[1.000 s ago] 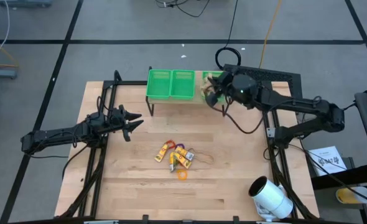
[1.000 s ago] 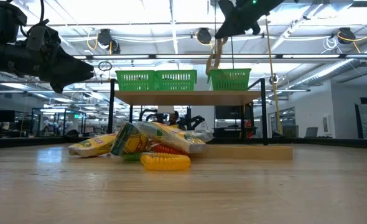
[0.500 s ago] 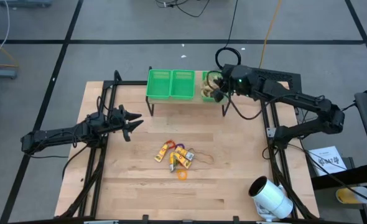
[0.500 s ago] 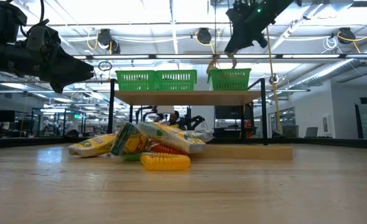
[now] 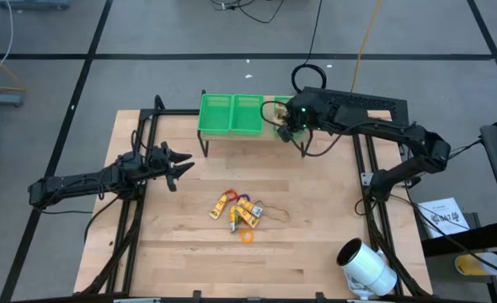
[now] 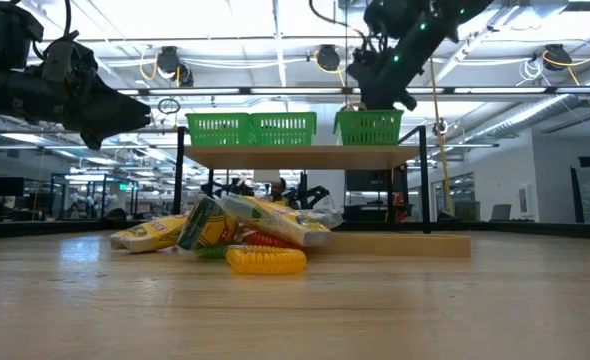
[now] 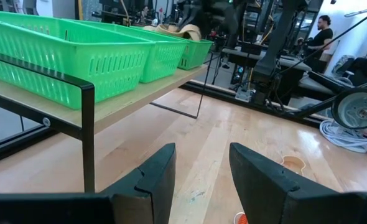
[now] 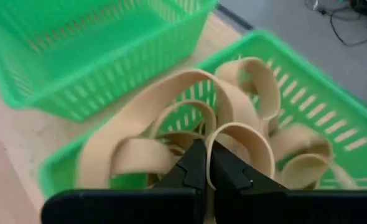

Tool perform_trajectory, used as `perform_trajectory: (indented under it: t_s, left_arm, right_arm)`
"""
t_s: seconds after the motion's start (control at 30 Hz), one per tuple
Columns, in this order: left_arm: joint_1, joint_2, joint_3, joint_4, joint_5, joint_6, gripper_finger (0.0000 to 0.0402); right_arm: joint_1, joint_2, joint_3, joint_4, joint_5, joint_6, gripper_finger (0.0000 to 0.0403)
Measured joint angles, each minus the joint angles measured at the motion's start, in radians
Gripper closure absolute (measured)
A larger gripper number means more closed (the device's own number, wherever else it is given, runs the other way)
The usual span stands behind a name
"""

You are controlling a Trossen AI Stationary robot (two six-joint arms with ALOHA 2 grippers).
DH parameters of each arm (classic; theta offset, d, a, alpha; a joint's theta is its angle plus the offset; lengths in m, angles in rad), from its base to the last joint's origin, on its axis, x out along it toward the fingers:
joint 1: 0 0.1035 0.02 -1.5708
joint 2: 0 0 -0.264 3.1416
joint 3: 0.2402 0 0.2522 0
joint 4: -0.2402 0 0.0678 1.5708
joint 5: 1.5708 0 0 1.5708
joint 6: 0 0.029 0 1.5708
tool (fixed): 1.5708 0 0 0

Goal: Pick & Place Office Desk Supplies
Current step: Put the brown rubber band into the right green bin on the shelf

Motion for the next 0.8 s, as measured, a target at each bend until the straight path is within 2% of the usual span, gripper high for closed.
perform_trajectory:
  t_s: [0.27,0.57,0.8]
  left_arm:
    - [0.000,0.000,0.000,0.000,0.000,0.000,0.0243]
    - [0.000,0.000,0.000,0.000,0.000,0.000,0.0243]
    - [0.000,0.000,0.000,0.000,0.000,0.000,0.0243]
  right_arm:
    - [-0.027,0.060,0.000,-0.020,-0.001,-0.002,0.0403]
    - [-0.025,0.053,0.000,-0.008,-0.001,-0.016,0.0399]
    - [-0.025,0.047,-0.002,0.030,-0.003,-0.016,0.0378]
